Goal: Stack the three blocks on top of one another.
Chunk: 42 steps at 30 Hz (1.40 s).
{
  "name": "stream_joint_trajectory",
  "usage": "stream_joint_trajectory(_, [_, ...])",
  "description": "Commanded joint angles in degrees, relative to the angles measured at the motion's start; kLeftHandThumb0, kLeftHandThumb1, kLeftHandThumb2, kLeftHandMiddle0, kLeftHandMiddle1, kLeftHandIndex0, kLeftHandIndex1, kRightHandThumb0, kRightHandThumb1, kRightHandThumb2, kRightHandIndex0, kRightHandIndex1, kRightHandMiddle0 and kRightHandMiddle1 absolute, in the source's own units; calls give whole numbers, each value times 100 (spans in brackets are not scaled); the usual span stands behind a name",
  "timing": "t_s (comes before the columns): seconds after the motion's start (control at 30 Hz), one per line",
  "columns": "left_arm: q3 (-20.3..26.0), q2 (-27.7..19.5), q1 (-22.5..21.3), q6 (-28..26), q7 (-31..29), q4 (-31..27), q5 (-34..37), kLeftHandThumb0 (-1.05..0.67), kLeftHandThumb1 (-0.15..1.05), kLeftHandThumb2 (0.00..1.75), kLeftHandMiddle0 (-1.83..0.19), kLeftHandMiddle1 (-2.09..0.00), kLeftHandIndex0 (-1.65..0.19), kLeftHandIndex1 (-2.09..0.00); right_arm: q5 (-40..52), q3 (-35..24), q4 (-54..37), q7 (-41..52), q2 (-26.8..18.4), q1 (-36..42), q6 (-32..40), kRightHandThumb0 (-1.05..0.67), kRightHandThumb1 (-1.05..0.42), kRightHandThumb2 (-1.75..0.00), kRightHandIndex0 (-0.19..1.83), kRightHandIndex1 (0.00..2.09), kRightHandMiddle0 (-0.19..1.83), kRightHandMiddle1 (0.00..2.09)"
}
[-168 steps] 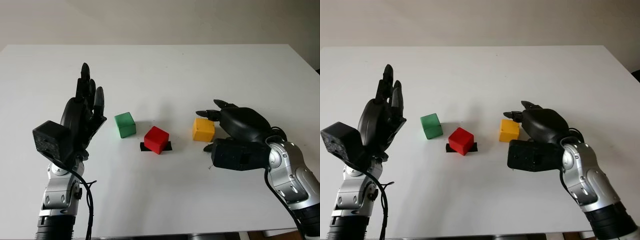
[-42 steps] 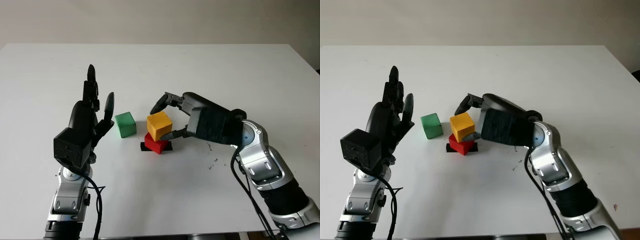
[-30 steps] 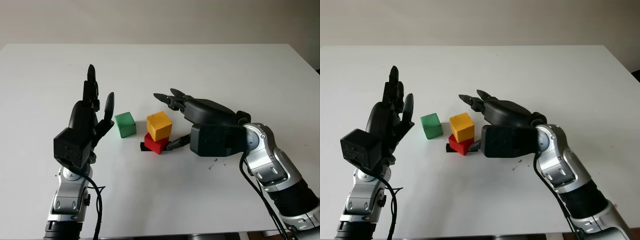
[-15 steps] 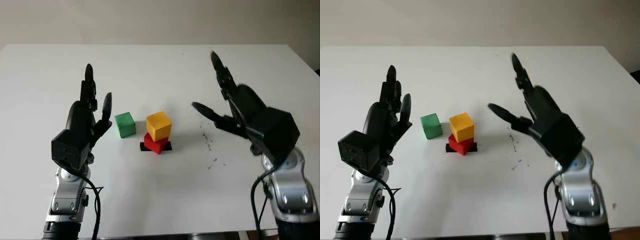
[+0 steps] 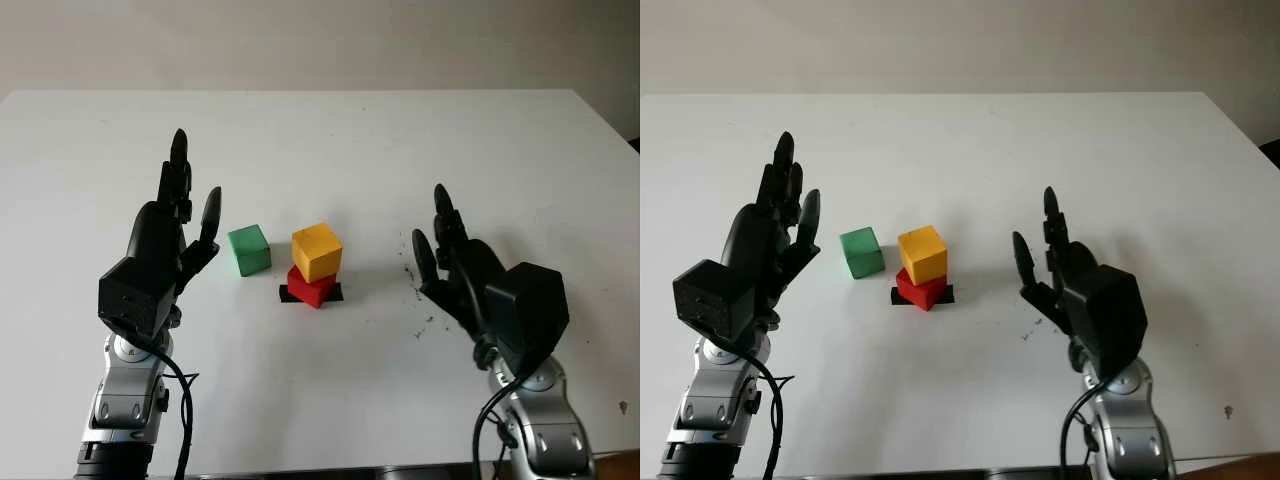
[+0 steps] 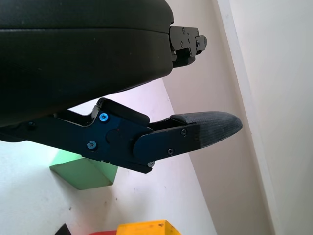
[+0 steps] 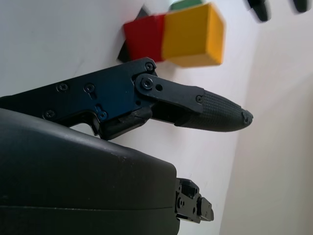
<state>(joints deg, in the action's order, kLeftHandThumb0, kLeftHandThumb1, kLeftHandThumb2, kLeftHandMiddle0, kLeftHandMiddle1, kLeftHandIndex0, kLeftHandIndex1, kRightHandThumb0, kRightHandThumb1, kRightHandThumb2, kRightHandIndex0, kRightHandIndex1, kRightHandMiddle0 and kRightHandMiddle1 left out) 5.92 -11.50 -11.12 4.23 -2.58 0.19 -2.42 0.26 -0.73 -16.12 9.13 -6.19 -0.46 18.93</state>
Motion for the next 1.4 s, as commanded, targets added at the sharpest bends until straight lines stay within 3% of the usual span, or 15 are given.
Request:
stream_joint_trajectory(0.0, [67, -108, -115, -19, -98, -18, 80, -66, 105, 59, 6, -5, 8, -6, 176, -106, 15, -25, 90, 7, -78, -72, -105, -76, -19, 0, -19, 0])
stream_joint_trajectory(0.13, [55, -269, -104, -66, -187, -68, -2, -64, 105, 58, 5, -6, 7, -7, 264, -107, 17, -142, 160, 20, -121, -73, -105, -76, -19, 0, -19, 0])
stream_joint_trajectory(0.3, [39, -709, -203, 100, -73, 69, -599, -71, 105, 32, -29, -8, -21, -12, 299, -141, -39, -187, 143, -18, -90, -75, -105, -75, -19, 0, -19, 0])
stream_joint_trajectory(0.47, [-245, -1622, -338, 255, -72, 217, -1887, -75, 104, 13, -11, -2, -22, -7, 342, -183, -56, -258, 157, -59, -110, -76, -105, -71, -19, 0, -19, 0])
stream_joint_trajectory(0.6, [-498, -1987, -413, 100, -102, 219, -2601, -83, 103, 8, -5, -3, -24, -7, 378, -191, -66, -295, 160, -77, -118, -75, -105, -71, -19, 0, -19, 0])
stream_joint_trajectory(0.73, [-821, -2113, -437, -152, -43, 143, -3366, -88, 105, 7, -8, -6, -33, -10, 397, -187, -52, -308, 150, -67, -189, -74, -105, -71, -19, 0, -19, 0])
stream_joint_trajectory(0.93, [-1170, -2028, -426, -817, -413, -113, -3893, -88, 103, 6, -4, -4, -34, -8, 453, -195, -91, -345, 163, -39, -123, -73, -105, -70, -19, 0, -19, 0])
stream_joint_trajectory(1.23, [-1445, -1976, -408, -1015, -663, -82, -3940, -90, 105, 8, 5, -3, -12, 0, 444, -182, -138, -431, 153, -14, -53, -71, -105, -70, -19, 0, -19, 0])
stream_joint_trajectory(1.37, [-1533, -1977, -401, -1089, -652, -70, -4028, -91, 105, 10, 6, -4, -10, -2, 419, -178, -160, -488, 150, -11, -10, -71, -105, -70, -19, 0, -19, 0])
